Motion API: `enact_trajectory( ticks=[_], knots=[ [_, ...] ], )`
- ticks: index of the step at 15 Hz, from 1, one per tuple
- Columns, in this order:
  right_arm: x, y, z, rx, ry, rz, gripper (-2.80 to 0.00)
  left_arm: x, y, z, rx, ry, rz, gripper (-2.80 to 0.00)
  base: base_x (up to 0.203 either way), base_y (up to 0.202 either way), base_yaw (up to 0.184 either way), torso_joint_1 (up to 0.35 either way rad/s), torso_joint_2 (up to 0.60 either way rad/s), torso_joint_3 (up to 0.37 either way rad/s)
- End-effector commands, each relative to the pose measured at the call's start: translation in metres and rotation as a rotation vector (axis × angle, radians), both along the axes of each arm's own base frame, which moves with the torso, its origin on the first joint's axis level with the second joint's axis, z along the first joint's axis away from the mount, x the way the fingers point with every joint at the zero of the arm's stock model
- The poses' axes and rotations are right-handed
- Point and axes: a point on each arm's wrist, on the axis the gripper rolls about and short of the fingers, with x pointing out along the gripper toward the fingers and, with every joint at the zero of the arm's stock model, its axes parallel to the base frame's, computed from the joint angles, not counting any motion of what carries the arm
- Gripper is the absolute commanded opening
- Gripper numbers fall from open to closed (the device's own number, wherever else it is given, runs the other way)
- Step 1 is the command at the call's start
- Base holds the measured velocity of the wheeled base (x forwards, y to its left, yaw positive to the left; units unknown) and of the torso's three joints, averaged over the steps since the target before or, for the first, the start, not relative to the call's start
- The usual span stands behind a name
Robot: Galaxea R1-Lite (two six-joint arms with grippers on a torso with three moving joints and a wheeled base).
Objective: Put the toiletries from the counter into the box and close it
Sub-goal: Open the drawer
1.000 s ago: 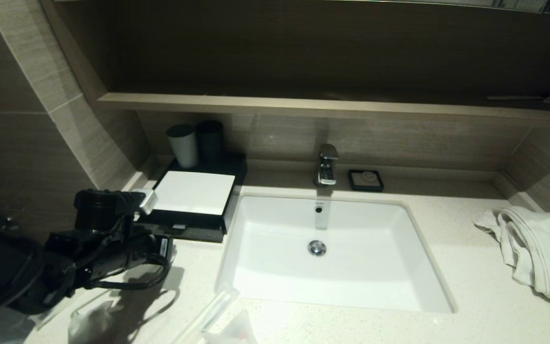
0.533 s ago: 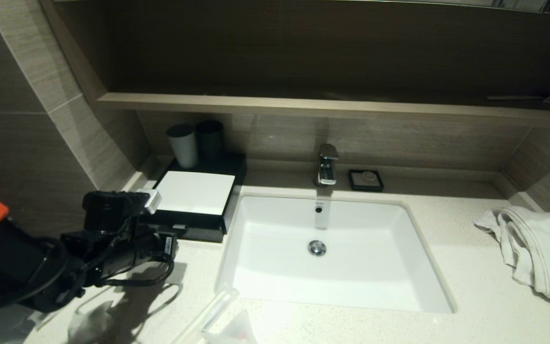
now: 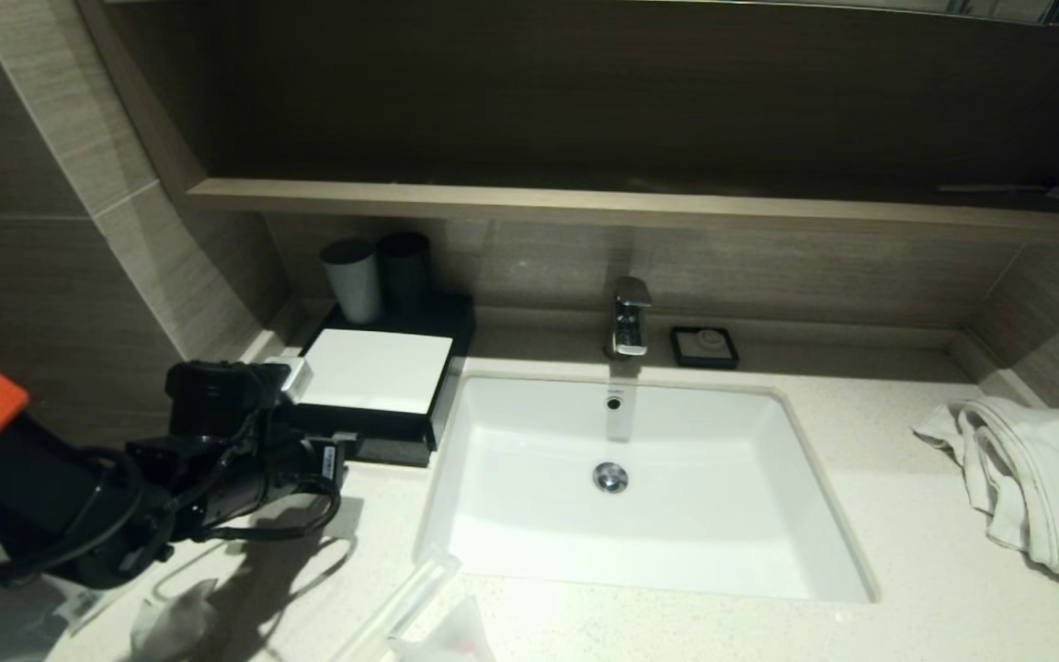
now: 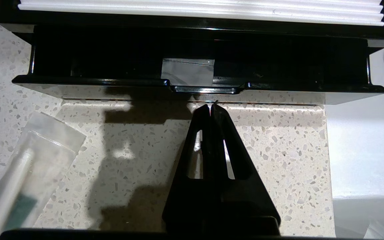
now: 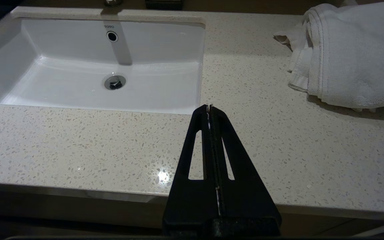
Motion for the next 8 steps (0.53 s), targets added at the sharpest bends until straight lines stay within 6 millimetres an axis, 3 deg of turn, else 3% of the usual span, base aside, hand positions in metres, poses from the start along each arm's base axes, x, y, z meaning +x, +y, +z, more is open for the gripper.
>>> enact_trajectory(
  ticks=[1,8],
  knots=[
    [0.0,0.0,0.0,0.0,0.0,0.0,-2.8,0.0018,-0.0002,-0.0011,-0.001,-0.001,0.001,-2.8,0.0,0.0,0.0,0.0,0.0,0.0],
    [0.0,0.0,0.0,0.0,0.0,0.0,-2.8,0.0063,-0.0007,0.0011,-0.004,-0.015,0.002,-2.8,0.0,0.0,0.0,0.0,0.0,0.0]
  ],
)
